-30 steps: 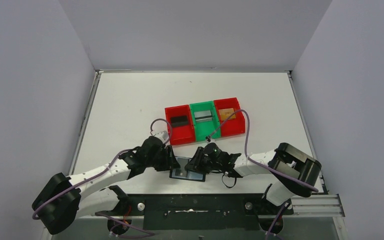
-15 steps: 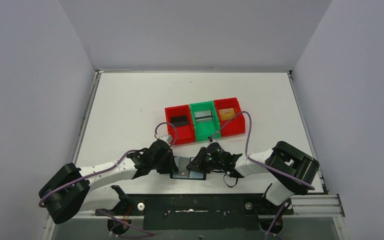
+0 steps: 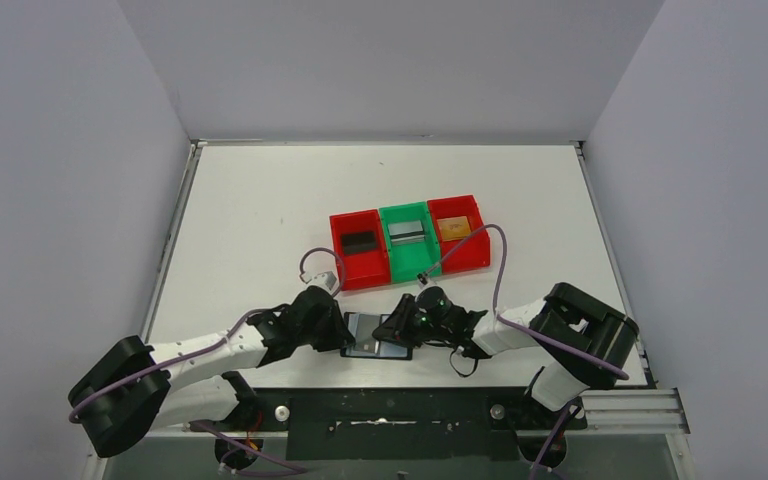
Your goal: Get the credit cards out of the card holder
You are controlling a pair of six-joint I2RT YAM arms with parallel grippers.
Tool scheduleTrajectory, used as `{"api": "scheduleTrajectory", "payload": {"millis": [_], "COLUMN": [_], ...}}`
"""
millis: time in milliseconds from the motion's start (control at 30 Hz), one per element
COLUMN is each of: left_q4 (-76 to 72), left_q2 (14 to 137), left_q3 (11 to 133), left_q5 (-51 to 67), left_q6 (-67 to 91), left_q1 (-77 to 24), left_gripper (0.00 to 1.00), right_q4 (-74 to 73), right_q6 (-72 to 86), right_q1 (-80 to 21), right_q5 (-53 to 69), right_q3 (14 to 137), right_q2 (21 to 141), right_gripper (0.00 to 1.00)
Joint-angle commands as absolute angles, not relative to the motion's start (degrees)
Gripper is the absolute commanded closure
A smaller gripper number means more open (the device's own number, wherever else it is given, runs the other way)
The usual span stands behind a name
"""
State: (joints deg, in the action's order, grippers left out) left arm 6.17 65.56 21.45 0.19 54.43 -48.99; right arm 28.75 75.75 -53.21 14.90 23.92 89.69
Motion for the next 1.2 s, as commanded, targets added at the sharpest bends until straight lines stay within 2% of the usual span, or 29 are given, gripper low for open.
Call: {"api": "scheduleTrajectory", "payload": {"millis": [0,67,267,833,967,1167], "left_q4": [7.1,6.9,8.4,10.9,11.1,9.9], "left_q2": [65.3,65.4,65.8,65.9,65.7,66.0], "left_q3": [19.6,19.4,19.8,20.7,20.7,20.8], "left_q5": [-1.7,-1.6,-2.8,-5.0,-5.0,-4.4], "left_q6": [55.6,55.7,56.0,56.9,57.1,56.7], "left_q1": [-49.5,-49.5,-49.5,-49.5,-49.5,-49.4], "left_gripper": [0.96,0.97,0.97,1.0,1.0,1.0], "right_q4": [35.1,35.9,35.7,34.0,32.5,35.6], "right_q6": [75.8,75.6,75.8,76.6,76.4,76.0], "right_q1": [-52.7,-52.7,-52.6,-52.0,-51.9,-51.9], "right_q5": [16.3,16.5,16.1,15.5,15.2,16.5], "right_q3": [23.2,23.3,22.1,20.3,20.1,20.5], "right_q2": [88.1,88.2,87.2,85.1,84.4,84.8], "right_gripper": [0.81,0.91,0.97,0.95,0.9,0.9]}}
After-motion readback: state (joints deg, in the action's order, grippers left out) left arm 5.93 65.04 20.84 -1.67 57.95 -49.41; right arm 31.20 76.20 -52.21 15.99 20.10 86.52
